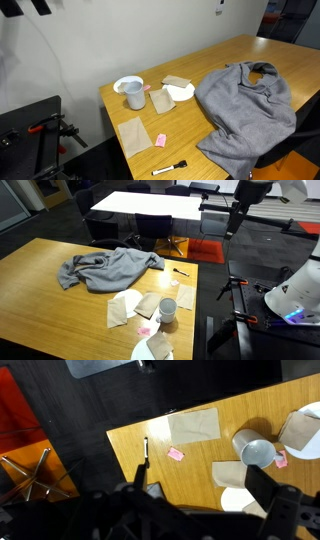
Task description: Pick up the object and put it in the cup
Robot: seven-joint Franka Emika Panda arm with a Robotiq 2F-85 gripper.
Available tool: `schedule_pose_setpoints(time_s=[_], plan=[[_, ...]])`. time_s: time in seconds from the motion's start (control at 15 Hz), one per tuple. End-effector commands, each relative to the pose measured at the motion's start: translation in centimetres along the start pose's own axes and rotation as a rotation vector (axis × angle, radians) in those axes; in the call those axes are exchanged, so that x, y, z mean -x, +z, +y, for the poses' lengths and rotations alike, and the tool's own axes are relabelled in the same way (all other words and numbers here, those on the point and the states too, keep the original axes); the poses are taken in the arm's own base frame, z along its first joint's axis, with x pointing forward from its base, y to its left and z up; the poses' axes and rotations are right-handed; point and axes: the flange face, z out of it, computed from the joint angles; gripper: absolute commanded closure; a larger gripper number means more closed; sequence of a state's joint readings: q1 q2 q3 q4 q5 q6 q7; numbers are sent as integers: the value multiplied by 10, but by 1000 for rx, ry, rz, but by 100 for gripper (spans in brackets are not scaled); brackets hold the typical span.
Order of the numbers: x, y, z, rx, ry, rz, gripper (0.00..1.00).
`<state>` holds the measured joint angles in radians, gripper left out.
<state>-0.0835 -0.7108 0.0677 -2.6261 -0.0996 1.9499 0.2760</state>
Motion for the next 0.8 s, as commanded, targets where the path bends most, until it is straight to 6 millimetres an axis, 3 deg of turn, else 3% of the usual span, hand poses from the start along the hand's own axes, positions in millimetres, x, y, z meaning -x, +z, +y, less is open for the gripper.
schedule_pose_setpoints(time_s=[0.0, 0.33, 0.73], plan=[[-27, 8, 31, 32, -3, -24, 0], [-55, 48, 73, 30, -60, -97, 0], [-76, 115, 89, 29, -155, -116, 0]])
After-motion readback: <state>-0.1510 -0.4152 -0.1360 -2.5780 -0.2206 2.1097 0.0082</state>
